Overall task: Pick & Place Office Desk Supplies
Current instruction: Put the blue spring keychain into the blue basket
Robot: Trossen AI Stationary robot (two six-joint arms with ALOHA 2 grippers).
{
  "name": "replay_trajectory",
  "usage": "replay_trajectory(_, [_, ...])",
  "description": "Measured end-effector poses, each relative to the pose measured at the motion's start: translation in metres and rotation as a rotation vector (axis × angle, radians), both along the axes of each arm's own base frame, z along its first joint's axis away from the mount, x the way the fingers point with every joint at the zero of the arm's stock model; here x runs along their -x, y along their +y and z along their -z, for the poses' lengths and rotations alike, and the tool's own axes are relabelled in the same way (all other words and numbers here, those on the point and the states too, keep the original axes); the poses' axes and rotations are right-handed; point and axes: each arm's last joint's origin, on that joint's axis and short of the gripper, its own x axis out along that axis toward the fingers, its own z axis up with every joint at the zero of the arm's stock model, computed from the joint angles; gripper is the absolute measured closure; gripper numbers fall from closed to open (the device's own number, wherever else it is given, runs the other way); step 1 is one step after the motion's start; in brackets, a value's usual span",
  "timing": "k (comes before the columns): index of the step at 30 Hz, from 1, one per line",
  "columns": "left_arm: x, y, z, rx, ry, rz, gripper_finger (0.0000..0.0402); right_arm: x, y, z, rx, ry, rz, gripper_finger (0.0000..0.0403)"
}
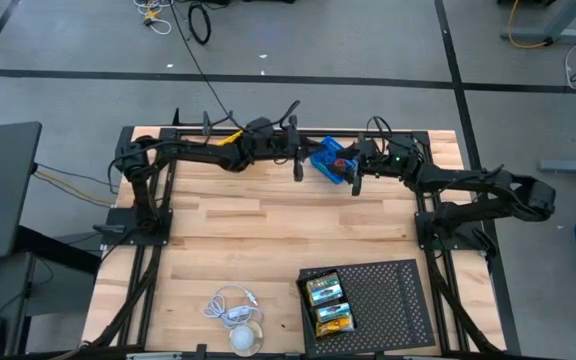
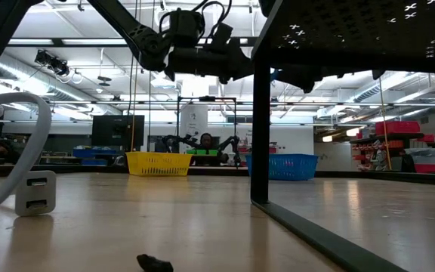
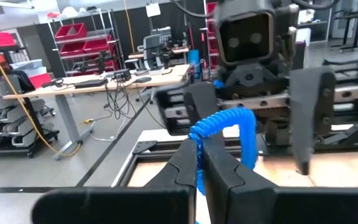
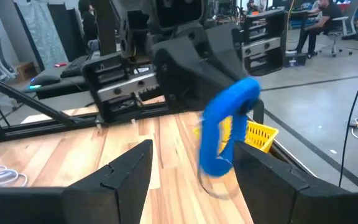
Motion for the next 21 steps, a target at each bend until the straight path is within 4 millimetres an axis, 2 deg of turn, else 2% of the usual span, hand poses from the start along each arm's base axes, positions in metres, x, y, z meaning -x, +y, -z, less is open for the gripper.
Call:
replay_trajectory(6, [-0.0001,-0.0005,-0.0001,0.003,-0.001,0.006,0.0393,0.0003,-0.0014,-0.0001,0.006,0.002,0.048,0.0175])
replay_trajectory(11, [-0.0002,-0.0009,-0.0001,0.002,-0.001,0.021,0.0393,0.0007,-0.0026,-0.0007,0.019,-0.001,0.073,0.0208])
replay_trajectory(16, [-0.0002,-0.0014,-0.0002,0.006,-0.002,0.039,0.0393,0.0012,-0.0042,-0.0007,0.037,0.003,0.131,0.0271])
replay_trajectory(21, [-0.0002,-0.0014,-0.0004,0.009,-0.004,0.042,0.0393,0.0015,-0.0053,-0.0004,0.061,0.013,0.167,0.0375])
